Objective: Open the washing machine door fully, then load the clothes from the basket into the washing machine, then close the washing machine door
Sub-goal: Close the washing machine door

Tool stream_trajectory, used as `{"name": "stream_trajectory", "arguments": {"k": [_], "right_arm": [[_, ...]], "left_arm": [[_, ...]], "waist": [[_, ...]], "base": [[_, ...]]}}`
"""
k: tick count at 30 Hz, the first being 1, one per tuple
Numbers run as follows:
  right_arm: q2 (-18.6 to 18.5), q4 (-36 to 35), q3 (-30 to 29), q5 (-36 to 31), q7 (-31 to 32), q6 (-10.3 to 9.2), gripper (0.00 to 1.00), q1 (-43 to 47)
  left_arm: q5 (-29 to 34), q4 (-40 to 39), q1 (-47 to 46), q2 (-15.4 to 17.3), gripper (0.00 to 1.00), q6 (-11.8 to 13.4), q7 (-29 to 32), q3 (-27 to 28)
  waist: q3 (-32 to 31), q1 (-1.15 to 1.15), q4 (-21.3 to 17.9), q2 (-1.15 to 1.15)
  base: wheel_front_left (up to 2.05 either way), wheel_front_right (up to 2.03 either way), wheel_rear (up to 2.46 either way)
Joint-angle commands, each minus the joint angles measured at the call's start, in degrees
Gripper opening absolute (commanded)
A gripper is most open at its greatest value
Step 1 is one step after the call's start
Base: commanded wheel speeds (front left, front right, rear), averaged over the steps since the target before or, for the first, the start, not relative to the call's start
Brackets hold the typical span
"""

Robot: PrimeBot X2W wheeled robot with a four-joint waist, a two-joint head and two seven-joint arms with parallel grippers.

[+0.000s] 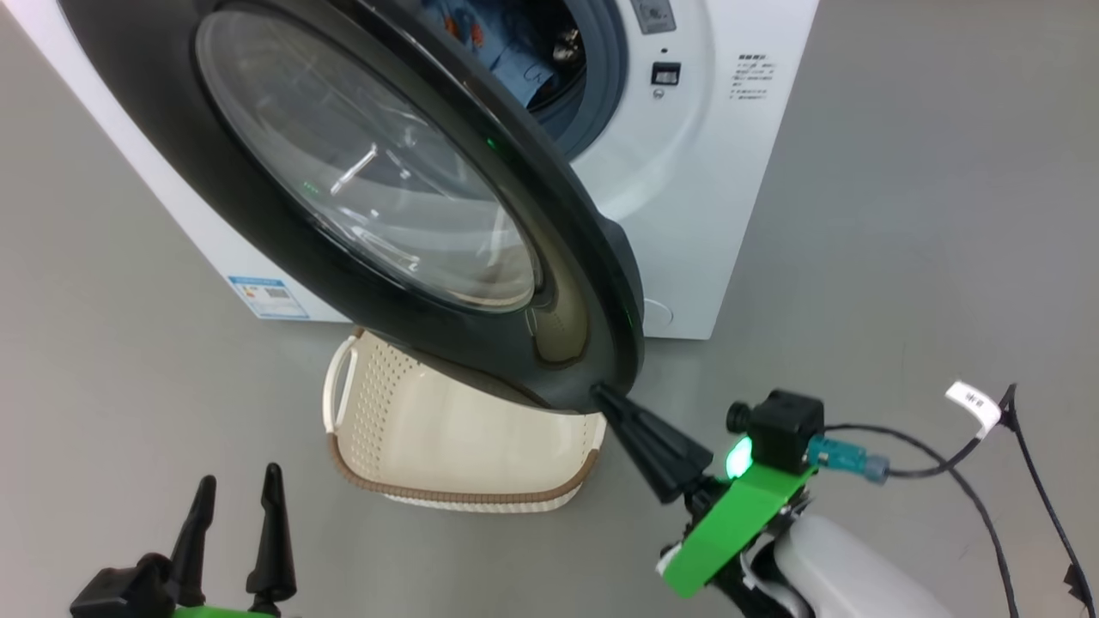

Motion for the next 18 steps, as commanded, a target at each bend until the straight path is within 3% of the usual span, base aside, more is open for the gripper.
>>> {"name": "stream_trajectory", "arguments": {"k": [1,10,18], "right_arm": [[1.0,-0.9,0.1,0.4,-0.3,0.16,0.0,-1.6],[2.1,1.1,-5.7,-0.2,-0.3,0.16,0.0,-5.2],[0.7,1.9,-12.1,-1.1,-0.3,0.16,0.0,-9.2]], "left_arm": [[-0.6,-1.0,-2.0,0.5,1.0,-0.1,-0.4,1.8],[-1.0,-1.3,-3.2,0.5,1.0,-0.1,-0.4,1.6],[-1.5,-1.9,-5.6,0.5,1.0,-0.1,-0.4,0.3]], "waist": [[0.6,0.0,0.4,0.0],[2.6,0.0,0.8,0.0],[6.1,0.0,2.2,0.0]], "base": [[0.0,0.0,0.0],[0.0,0.0,0.0],[0.0,0.0,0.0]]}}
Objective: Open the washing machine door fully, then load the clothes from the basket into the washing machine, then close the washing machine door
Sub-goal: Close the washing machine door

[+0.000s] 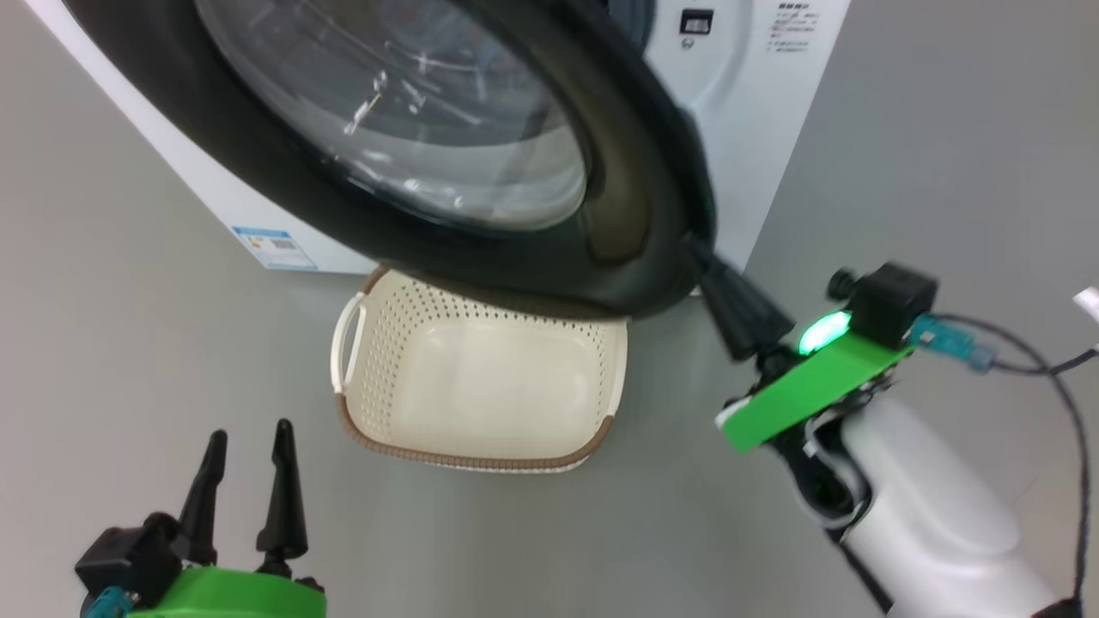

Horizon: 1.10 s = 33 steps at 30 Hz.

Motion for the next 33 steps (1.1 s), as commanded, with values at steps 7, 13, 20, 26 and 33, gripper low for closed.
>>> {"name": "stream_trajectory", "arguments": {"k": [7,13,20,26,33], "right_arm": [[-1.1,0.5,-4.8,-1.7,-0.3,0.08,0.0,-5.8],[-2.6,2.7,-7.8,-2.5,-0.3,0.08,0.0,-11.4],[-3.3,5.4,-10.6,-3.2,-0.3,0.08,0.0,-16.5],[-2.5,6.5,-14.9,-3.8,-0.3,0.08,0.0,-19.0],[-1.7,7.8,-17.1,-4.7,-0.3,0.08,0.0,-21.2]], "left_arm": [[-0.7,-2.1,-3.7,0.6,1.0,-0.1,-0.4,0.1],[-1.7,-2.9,-5.8,0.6,1.0,-0.1,-0.4,-1.8],[-2.2,-3.7,-7.2,0.6,1.0,-0.1,-0.4,-3.1],[-2.1,-4.1,-7.7,0.6,1.0,-0.1,-0.4,-4.0],[-1.9,-4.4,-8.3,0.6,1.0,-0.1,-0.4,-4.8]], "waist": [[4.3,0.0,2.5,0.0],[7.4,0.0,4.9,0.0],[9.0,0.0,6.5,0.0],[9.6,0.0,7.3,0.0],[10.4,0.0,7.7,0.0]], "base": [[0.0,0.0,0.0],[0.0,0.0,0.0],[0.0,0.0,0.0],[0.0,0.0,0.0],[0.0,0.0,0.0]]}}
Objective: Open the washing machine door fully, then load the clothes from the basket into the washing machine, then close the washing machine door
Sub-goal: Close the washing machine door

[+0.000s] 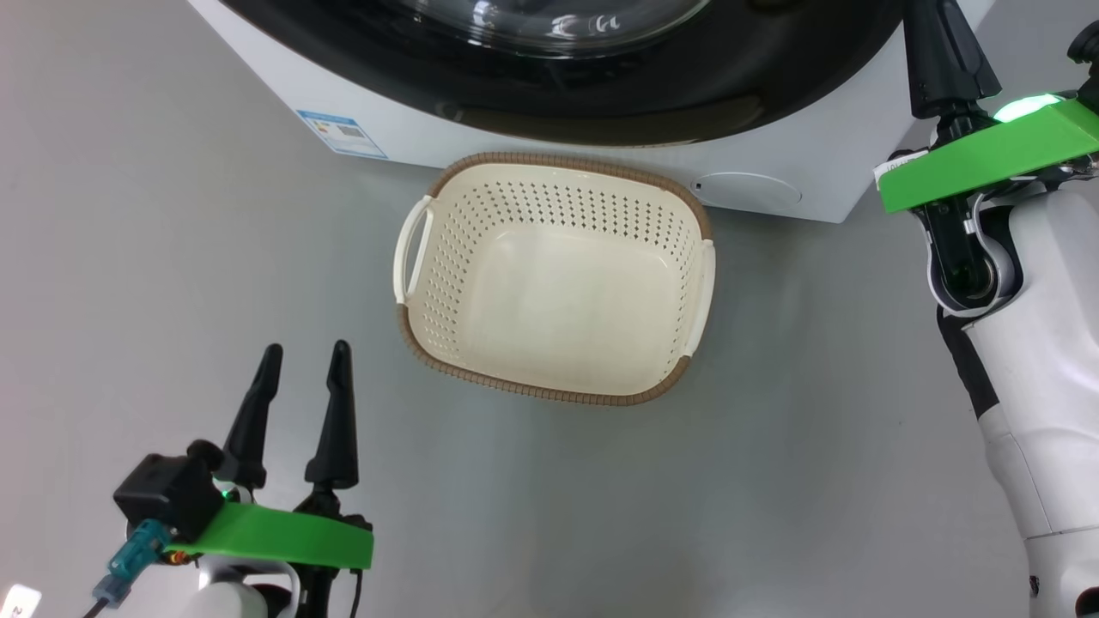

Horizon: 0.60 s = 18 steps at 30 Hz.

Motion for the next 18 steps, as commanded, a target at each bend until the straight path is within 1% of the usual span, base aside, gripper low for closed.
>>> {"name": "stream_trajectory", "arguments": {"k": [1,6,12,13,14,15,16,17,18], "right_arm": [[1.2,-0.8,0.1,-1.1,0.0,0.01,0.0,-2.4],[1.4,-0.9,1.7,-1.3,0.0,0.01,0.0,-1.3],[1.4,-1.5,4.5,-1.4,0.0,0.01,0.0,3.7],[1.4,-1.6,4.8,-1.4,0.0,0.01,0.04,4.7],[1.3,-1.8,5.2,-1.5,0.0,0.01,0.18,5.7],[1.3,-1.8,5.2,-1.5,0.0,0.01,0.18,5.7],[1.2,-2.0,5.7,-1.6,0.0,0.01,0.34,6.8],[1.1,-2.2,6.0,-1.6,0.0,0.01,0.46,7.9],[0.8,-2.4,6.6,-1.8,0.0,0.01,0.77,9.0]], "left_arm": [[-0.3,-1.5,-1.5,1.0,1.0,-0.1,-0.4,1.6],[0.1,-1.0,-1.4,1.0,1.0,-0.1,-0.4,1.7],[0.9,0.3,-0.5,1.0,1.0,-0.1,-0.4,2.6],[1.1,0.6,-0.5,1.0,1.0,-0.1,-0.4,2.7],[1.3,0.9,-0.5,1.0,1.0,-0.1,-0.4,2.7],[1.3,0.9,-0.5,1.0,1.0,-0.1,-0.4,2.7],[1.6,1.2,-0.5,1.0,1.0,-0.1,-0.4,2.8],[1.8,1.5,-0.5,1.0,1.0,-0.1,-0.4,2.9],[2.0,1.8,-0.5,1.0,1.0,-0.1,-0.4,3.0]], "waist": [[0.2,0.0,0.1,0.0],[-0.5,0.0,-0.3,0.0],[-2.5,0.0,-2.0,0.0],[-2.9,0.0,-2.4,0.0],[-3.3,0.0,-2.8,0.0],[-3.3,0.0,-2.8,0.0],[-3.7,0.0,-3.1,0.0],[-4.2,0.0,-3.5,0.0],[-4.5,0.0,-3.9,0.0]], "base": [[0.0,0.0,0.0],[0.0,0.0,0.0],[0.0,0.0,0.0],[0.0,0.0,0.0],[0.0,0.0,0.0],[0.0,0.0,0.0],[0.0,0.0,0.0],[0.0,0.0,0.0],[0.0,0.0,0.0]]}}
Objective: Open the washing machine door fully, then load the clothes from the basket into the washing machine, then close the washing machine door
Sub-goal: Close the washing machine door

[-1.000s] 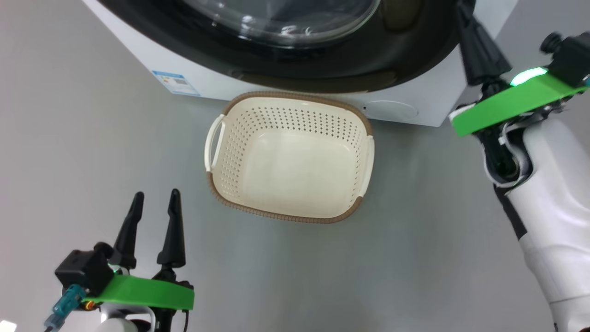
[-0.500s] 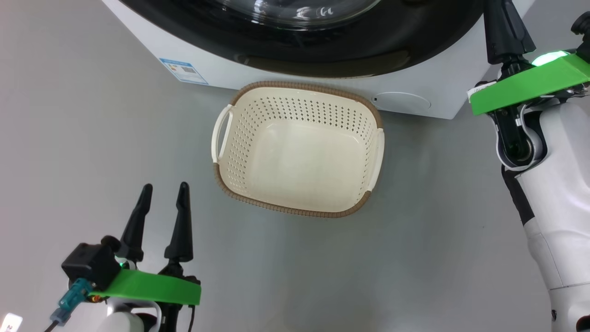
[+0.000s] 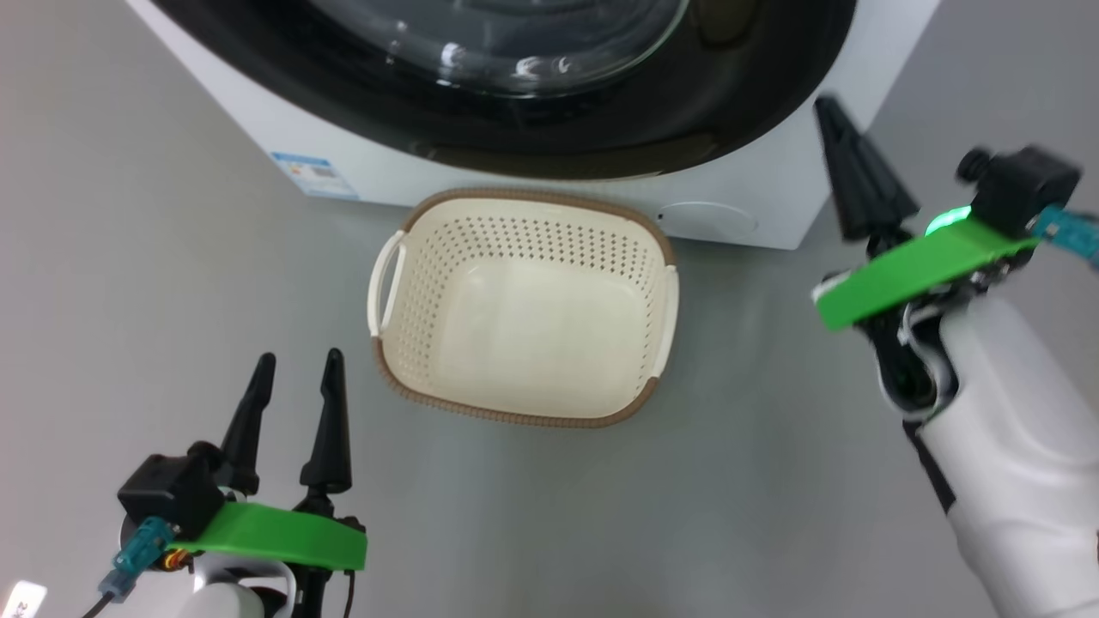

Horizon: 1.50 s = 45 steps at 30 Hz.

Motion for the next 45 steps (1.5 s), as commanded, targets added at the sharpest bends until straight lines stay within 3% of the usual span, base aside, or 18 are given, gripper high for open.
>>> {"name": "stream_trajectory", "arguments": {"k": [1,10,23,45], "right_arm": [[0.5,-1.9,1.4,-0.3,0.2,0.09,1.0,1.6],[-1.1,-4.8,2.2,-0.4,0.2,0.09,1.0,11.4],[-1.5,-6.7,-1.5,-1.1,0.2,0.09,1.0,20.7],[-1.6,-7.8,-6.5,-2.2,0.2,0.09,1.0,32.0]], "left_arm": [[0.6,-0.7,0.1,1.0,1.0,-0.1,-0.4,2.2],[3.0,1.4,1.1,1.4,1.0,-0.1,-0.4,4.2],[4.1,3.6,3.4,3.4,1.0,-0.1,-0.4,6.0],[3.6,4.5,7.3,4.7,1.0,-0.1,-0.4,8.4]], "waist": [[-1.5,0.0,-1.5,0.0],[-5.6,0.0,-6.5,0.0],[-10.3,0.0,-13.7,0.0],[-14.1,0.0,-20.1,0.0]], "base": [[0.0,0.0,0.0],[0.0,0.0,0.0],[0.0,0.0,0.0],[0.0,0.0,0.0]]}}
